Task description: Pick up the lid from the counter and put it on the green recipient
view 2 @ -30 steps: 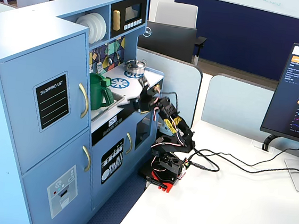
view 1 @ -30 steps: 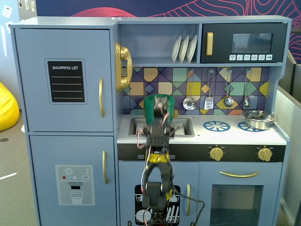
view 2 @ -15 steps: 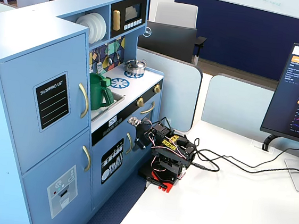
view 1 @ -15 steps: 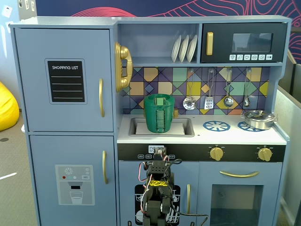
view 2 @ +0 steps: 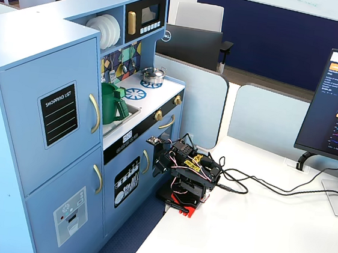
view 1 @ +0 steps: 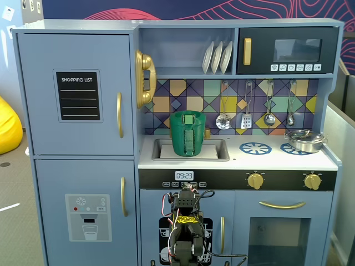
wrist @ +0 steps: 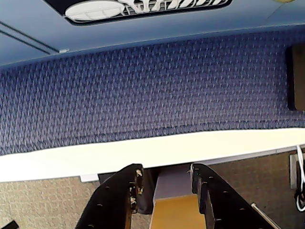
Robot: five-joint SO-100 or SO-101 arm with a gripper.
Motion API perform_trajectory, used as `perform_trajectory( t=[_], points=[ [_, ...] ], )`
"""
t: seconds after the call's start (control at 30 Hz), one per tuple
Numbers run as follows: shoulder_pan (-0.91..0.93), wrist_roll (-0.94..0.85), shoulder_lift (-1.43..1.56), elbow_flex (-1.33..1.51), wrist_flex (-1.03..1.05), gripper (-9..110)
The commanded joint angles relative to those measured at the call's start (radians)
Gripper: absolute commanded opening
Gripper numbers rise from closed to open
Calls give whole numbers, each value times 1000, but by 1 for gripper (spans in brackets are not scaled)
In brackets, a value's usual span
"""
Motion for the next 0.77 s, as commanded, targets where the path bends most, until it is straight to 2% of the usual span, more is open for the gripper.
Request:
perform_trajectory(
  t=[0.0,0.73],
  points=[
    [-11,49,-6,-2,178,4],
    [-2,51,-6,-2,178,4]
  ],
)
